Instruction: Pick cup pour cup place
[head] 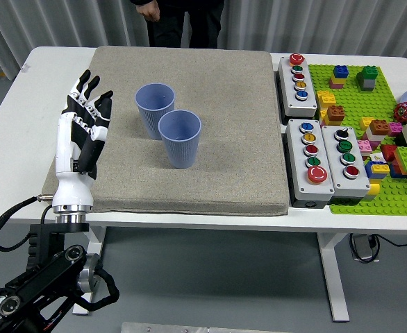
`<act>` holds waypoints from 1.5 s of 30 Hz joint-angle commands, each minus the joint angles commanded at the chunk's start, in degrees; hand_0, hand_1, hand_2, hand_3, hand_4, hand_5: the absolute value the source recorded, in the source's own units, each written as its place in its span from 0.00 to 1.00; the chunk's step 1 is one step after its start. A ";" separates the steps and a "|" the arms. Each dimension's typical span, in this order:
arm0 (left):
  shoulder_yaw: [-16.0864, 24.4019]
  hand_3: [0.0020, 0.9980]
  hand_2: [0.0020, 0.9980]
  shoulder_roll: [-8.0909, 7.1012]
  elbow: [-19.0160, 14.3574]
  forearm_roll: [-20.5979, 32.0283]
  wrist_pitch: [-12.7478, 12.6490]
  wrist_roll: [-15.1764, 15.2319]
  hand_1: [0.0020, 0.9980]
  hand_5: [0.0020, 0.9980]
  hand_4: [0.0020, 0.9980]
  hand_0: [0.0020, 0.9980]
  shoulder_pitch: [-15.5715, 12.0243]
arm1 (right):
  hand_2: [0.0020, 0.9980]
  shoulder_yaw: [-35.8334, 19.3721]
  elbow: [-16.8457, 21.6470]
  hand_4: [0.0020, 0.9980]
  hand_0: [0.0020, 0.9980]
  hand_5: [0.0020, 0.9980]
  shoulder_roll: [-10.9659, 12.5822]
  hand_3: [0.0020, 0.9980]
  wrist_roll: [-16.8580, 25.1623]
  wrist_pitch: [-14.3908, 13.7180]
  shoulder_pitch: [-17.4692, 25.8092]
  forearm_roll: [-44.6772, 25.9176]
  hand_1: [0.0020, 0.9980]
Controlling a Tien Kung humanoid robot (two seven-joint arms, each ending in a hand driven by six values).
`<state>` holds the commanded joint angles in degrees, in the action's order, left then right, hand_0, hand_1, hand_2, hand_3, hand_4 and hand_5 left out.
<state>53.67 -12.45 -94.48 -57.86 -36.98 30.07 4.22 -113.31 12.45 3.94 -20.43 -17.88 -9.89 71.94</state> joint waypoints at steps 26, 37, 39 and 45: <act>-1.61 1.00 1.00 1.57 8.18 -11.46 1.48 -7.78 0.86 0.20 0.88 0.84 0.35 | 0.57 -0.42 0.03 0.00 0.68 0.25 0.20 0.58 0.15 0.31 -1.46 -0.13 0.62; -3.69 1.00 1.00 2.91 13.32 -9.54 0.44 -7.73 0.86 0.18 0.87 0.85 0.84 | 0.57 -0.31 0.05 0.00 0.68 0.25 0.26 0.58 0.19 0.30 -1.45 -0.31 0.62; -4.20 1.00 1.00 3.11 13.85 -9.16 0.00 -7.82 0.87 0.19 0.87 0.85 1.18 | 0.57 -0.27 0.06 0.00 0.68 0.25 0.28 0.58 0.16 0.33 -1.52 -0.37 0.62; -6.26 1.00 1.00 3.41 14.50 -8.49 0.00 -8.57 0.87 0.20 0.87 0.85 2.06 | 0.57 -0.28 0.10 0.00 0.68 0.25 0.33 0.58 0.14 0.36 -1.64 -0.46 0.62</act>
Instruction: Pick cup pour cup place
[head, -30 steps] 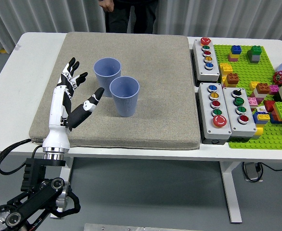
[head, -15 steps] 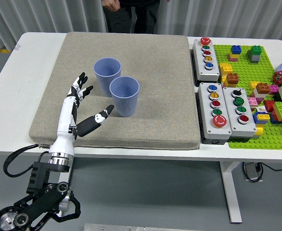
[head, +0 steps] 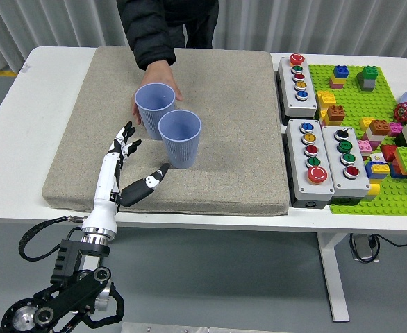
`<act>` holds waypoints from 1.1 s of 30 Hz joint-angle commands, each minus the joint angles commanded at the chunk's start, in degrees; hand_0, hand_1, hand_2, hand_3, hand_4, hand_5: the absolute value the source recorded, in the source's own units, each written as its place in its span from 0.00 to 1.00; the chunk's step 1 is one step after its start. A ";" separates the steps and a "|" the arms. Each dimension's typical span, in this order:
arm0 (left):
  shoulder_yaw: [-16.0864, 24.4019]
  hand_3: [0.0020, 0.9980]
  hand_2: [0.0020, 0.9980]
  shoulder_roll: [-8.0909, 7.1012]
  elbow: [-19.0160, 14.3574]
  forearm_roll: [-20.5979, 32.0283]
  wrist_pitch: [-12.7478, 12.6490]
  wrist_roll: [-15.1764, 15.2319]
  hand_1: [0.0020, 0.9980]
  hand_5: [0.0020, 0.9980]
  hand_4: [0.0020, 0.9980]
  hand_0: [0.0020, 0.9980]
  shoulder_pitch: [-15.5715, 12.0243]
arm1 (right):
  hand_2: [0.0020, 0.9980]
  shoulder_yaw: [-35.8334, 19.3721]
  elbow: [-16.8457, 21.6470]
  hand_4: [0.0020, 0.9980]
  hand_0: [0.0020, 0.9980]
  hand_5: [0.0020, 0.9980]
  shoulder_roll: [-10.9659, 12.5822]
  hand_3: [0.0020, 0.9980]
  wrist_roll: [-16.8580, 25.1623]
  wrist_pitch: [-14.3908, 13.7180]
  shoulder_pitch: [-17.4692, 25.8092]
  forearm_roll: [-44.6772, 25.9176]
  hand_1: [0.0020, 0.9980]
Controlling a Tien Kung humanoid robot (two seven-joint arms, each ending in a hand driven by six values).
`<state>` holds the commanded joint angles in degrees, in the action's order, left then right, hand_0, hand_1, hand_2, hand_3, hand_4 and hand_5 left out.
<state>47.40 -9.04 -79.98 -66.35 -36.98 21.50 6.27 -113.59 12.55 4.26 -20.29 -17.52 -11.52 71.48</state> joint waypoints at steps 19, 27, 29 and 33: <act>-0.84 1.00 1.00 0.68 0.92 -0.03 0.00 -0.69 0.87 0.21 0.87 0.85 1.46 | 0.57 -0.31 0.00 0.00 0.68 0.25 0.07 0.58 -0.06 0.14 -0.59 0.03 0.62; -1.22 1.00 1.00 0.69 0.85 -0.31 0.00 -0.84 0.87 0.22 0.86 0.85 0.71 | 0.57 -0.34 0.02 0.00 0.67 0.25 0.00 0.58 -0.09 0.20 0.27 0.58 0.62; -1.31 1.00 1.00 0.73 1.01 -0.36 0.00 -0.89 0.87 0.23 0.87 0.85 0.61 | 0.57 -0.34 0.03 0.00 0.67 0.25 -0.02 0.58 -0.10 0.20 0.43 0.63 0.62; -1.64 1.00 1.00 1.00 1.92 -0.43 0.00 -1.02 0.87 0.23 0.87 0.85 0.55 | 0.57 -0.33 0.03 0.00 0.67 0.25 -0.10 0.58 -0.18 0.21 0.76 0.87 0.62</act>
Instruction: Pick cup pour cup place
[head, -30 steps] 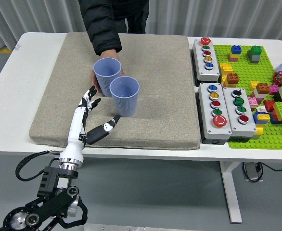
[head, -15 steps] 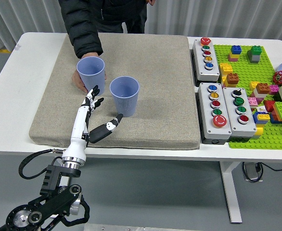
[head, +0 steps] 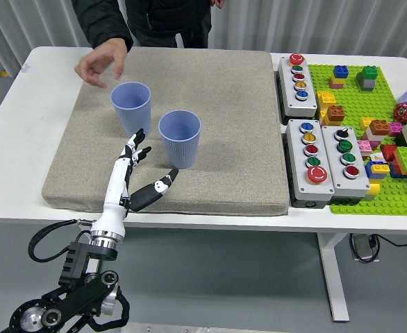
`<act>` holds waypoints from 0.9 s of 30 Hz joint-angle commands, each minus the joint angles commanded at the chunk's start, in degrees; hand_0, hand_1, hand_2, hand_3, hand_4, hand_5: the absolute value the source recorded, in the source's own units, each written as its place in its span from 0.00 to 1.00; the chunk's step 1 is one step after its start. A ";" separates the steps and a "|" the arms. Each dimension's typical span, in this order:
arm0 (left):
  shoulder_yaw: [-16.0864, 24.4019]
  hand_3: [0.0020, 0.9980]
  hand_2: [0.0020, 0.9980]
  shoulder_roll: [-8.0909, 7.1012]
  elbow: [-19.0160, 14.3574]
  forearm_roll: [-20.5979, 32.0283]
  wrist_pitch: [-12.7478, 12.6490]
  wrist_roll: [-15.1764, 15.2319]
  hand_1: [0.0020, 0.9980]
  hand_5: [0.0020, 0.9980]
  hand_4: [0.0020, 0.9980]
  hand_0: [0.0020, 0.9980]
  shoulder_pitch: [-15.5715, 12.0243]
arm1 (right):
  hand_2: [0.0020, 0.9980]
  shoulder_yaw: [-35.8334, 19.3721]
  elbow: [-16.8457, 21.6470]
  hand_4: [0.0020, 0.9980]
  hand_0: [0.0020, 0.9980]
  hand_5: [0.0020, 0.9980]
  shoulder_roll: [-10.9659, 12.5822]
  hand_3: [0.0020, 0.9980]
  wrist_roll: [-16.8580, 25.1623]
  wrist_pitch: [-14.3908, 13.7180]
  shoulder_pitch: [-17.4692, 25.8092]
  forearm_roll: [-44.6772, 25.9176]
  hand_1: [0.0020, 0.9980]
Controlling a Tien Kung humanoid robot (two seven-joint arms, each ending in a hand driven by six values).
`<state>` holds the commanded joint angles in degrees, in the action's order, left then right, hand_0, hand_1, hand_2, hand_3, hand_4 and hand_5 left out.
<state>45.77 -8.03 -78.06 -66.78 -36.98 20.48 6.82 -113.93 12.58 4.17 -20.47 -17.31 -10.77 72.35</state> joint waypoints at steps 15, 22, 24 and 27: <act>-1.10 1.00 1.00 1.17 3.51 -1.27 0.00 -1.37 0.87 0.23 0.86 0.85 2.09 | 0.57 0.22 0.03 0.00 0.68 0.24 -0.13 0.58 -0.18 -0.20 -0.35 -0.32 0.62; -1.43 1.00 1.00 1.65 4.75 -2.24 0.00 -2.25 0.87 0.23 0.86 0.85 3.06 | 0.57 0.22 0.02 0.00 0.68 0.24 -0.13 0.58 -0.13 -0.18 -0.33 -0.38 0.62; -1.59 1.00 1.00 1.94 5.43 -2.21 0.00 -2.30 0.87 0.23 0.86 0.85 3.66 | 0.57 0.27 0.02 0.00 0.68 0.24 -0.12 0.58 -0.12 -0.20 -0.38 -0.43 0.62; -1.87 1.00 1.00 2.27 6.42 -1.95 0.00 -2.35 0.87 0.23 0.87 0.85 4.46 | 0.57 0.31 0.02 0.00 0.68 0.24 -0.10 0.58 -0.06 -0.22 -0.42 -0.53 0.62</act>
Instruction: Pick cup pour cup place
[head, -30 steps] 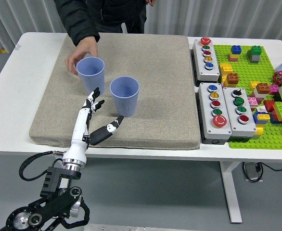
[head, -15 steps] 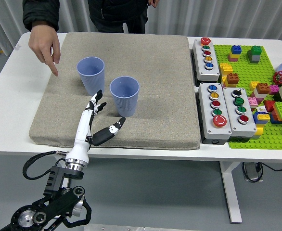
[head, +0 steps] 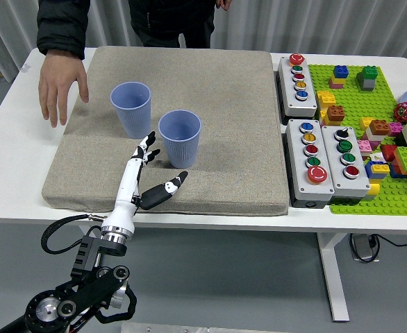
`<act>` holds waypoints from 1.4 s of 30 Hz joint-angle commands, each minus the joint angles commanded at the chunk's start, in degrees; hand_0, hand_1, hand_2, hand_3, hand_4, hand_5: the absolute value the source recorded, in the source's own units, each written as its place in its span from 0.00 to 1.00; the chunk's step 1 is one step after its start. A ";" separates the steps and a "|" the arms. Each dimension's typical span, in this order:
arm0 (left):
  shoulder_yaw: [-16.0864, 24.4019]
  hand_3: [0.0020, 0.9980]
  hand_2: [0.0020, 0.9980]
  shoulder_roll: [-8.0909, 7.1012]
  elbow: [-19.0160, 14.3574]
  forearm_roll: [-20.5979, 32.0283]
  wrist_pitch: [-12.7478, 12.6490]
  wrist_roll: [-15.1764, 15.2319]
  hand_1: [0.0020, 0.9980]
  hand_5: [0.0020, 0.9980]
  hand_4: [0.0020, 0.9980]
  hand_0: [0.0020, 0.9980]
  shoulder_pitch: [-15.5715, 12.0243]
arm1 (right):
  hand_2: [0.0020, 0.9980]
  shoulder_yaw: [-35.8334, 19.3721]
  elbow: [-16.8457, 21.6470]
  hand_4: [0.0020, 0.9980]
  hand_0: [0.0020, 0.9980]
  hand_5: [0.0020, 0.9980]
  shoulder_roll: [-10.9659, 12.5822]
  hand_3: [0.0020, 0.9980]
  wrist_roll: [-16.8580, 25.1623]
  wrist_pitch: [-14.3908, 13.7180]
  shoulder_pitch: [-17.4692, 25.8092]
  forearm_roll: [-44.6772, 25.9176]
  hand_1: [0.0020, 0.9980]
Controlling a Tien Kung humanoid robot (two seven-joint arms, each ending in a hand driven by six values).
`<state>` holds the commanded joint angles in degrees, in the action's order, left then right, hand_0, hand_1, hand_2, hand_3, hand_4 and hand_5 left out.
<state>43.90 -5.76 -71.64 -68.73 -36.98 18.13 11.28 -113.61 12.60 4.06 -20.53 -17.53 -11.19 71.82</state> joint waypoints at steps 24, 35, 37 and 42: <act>-0.26 1.00 1.00 2.43 5.66 -0.70 0.00 -0.70 0.87 0.20 0.85 0.85 4.16 | 0.57 -0.17 0.03 0.00 0.68 0.23 -0.12 0.58 -0.12 0.09 0.12 0.28 0.62; -0.43 1.00 1.00 3.20 8.50 -0.77 0.00 -1.00 0.87 0.20 0.85 0.84 6.22 | 0.57 -0.16 0.01 0.00 0.67 0.23 -0.14 0.58 -0.16 0.17 0.09 0.33 0.62; -0.43 1.00 1.00 3.44 8.92 -0.77 0.00 -1.07 0.87 0.20 0.85 0.84 6.89 | 0.57 -0.14 0.01 0.00 0.67 0.23 -0.13 0.58 -0.18 0.17 -0.04 0.31 0.62; -0.38 1.00 1.00 3.85 9.52 -0.77 0.00 -1.08 0.87 0.20 0.85 0.84 7.95 | 0.57 -0.04 0.00 0.00 0.68 0.23 -0.10 0.58 -0.12 0.14 -0.30 0.07 0.62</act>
<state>43.52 -1.91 -62.12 -69.50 -36.98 17.06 19.24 -113.65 12.59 3.96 -20.66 -17.39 -11.49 71.89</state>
